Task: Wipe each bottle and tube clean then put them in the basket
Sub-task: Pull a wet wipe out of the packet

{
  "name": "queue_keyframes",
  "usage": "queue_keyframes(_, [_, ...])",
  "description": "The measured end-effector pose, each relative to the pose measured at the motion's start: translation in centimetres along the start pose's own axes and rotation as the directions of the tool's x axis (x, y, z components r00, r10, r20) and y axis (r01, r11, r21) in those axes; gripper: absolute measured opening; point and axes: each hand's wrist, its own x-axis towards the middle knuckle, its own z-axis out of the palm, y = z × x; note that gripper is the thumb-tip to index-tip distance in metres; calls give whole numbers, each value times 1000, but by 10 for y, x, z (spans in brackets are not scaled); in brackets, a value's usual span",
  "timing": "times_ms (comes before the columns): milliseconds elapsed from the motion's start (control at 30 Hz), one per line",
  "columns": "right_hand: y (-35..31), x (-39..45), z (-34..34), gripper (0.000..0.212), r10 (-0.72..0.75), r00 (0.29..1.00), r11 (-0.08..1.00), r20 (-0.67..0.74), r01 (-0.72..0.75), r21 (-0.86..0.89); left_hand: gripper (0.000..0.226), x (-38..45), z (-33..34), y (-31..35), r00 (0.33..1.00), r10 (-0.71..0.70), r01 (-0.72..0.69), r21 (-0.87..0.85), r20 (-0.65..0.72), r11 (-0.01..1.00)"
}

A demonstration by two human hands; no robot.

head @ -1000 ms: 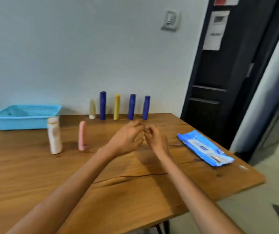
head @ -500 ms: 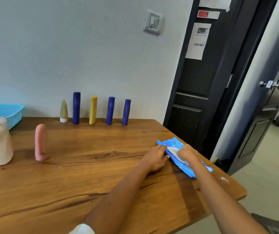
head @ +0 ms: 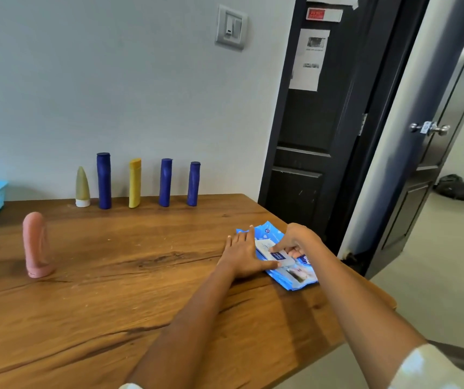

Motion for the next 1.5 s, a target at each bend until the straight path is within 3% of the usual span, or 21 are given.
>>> queue_keyframes(133, [0, 0, -1, 45, 18, 1000, 1000, -14, -18, -10, 109, 0, 2, 0, 1000, 14, -16, 98, 11, 995])
queue_keyframes(267, [0, -1, -4, 45, -14, 999, 999, -39, 15, 29, 110, 0, 0, -1, 1000, 7, -8, 84, 13, 996])
queue_keyframes(400, [8, -3, -11, 39, -84, 996, 948, 22, 73, 311, 113, 0, 0, -1, 999, 26, -25, 39, -28, 999])
queue_keyframes(533, [15, -20, -14, 36, -269, 960, 768, 73, 168, 617, 114, -2, -2, -4, 988, 70, -87, -122, -135, 989])
queue_keyframes(600, [16, -24, -10, 38, -312, 946, 710, 93, 167, 684, 104, -5, -2, -2, 967, 153, -177, -105, -202, 979])
queue_keyframes(667, [16, -27, -7, 32, -329, 939, 673, 103, 156, 723, 77, -7, -1, 0, 935, 252, -268, -31, -252, 963])
queue_keyframes(733, [16, -31, -6, 28, -341, 930, 648, 135, 128, 751, 51, -9, -3, -1, 921, 249, -277, -56, -299, 959])
queue_keyframes(833, [19, -37, -3, 26, -347, 921, 690, 178, 122, 714, 35, -13, -7, -1, 898, 212, -278, -123, -386, 953])
queue_keyframes(1033, [19, -45, -1, 19, -406, 888, 694, 218, 144, 705, 27, -18, -21, 4, 874, 57, -258, -363, -482, 895])
queue_keyframes(1133, [17, -45, 2, 24, -383, 896, 784, 224, 187, 593, 35, -21, -28, 8, 870, -8, -279, -506, -493, 816])
queue_keyframes(1200, [17, -45, 2, 23, -396, 895, 875, 207, 300, 380, 45, -23, -31, 5, 881, -10, -270, -520, -473, 810])
queue_keyframes(1300, [13, -44, 5, 29, -435, 887, 900, 156, 419, 122, 54, -24, -38, -5, 914, 33, -224, -435, -405, 872])
queue_keyframes(1400, [11, -37, 10, 34, -430, 896, 903, 111, 426, 56, 55, -29, -52, -13, 957, 116, -183, -241, -267, 953])
queue_keyframes(1500, [12, -35, 15, 36, -413, 908, 911, 64, 412, 36, 47, -33, -59, -18, 986, 152, -147, 75, -62, 986])
